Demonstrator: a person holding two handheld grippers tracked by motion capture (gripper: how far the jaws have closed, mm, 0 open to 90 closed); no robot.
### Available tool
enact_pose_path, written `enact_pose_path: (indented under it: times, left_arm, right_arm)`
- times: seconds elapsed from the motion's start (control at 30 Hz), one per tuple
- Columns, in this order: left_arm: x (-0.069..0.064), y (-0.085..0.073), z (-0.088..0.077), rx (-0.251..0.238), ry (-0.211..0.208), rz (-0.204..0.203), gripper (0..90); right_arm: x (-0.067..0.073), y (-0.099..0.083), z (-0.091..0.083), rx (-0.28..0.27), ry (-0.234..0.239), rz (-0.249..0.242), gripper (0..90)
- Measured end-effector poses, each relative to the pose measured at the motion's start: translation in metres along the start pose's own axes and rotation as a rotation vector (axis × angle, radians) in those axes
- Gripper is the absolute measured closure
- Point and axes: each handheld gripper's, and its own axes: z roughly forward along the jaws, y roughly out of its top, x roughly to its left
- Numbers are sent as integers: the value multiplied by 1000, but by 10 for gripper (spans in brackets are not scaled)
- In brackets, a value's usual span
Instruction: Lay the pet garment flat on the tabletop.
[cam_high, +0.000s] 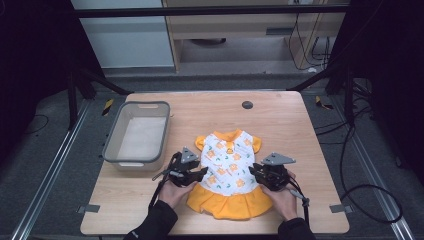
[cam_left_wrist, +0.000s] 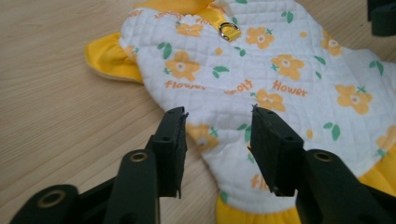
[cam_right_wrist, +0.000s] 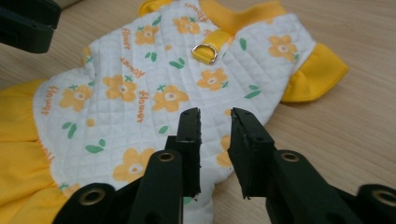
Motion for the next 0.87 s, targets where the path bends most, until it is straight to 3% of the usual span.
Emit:
enact_pose_path:
  times: [0.13,0.27,0.4,0.53,0.87]
  left_arm:
    - [5,-15,-18,-42,-9,3,441]
    - [11,-30,-30,-45,1,16,382]
    - [17,-45,-38,-29,10,12,348]
    - [21,-55,-46,-13,26,38,336]
    - [33,-77,-67,-19,55,1,295]
  right_arm:
    - [-5,-2,-15,-30,-11,6,594]
    - [-14,-8,-24,-49,-29,39,493]
    - [-19,-17,-26,-32,-37,72,386]
    - [-25,-24,-28,-30,-58,91,324]
    - [-44,-48,-47,-55,-120,157,253]
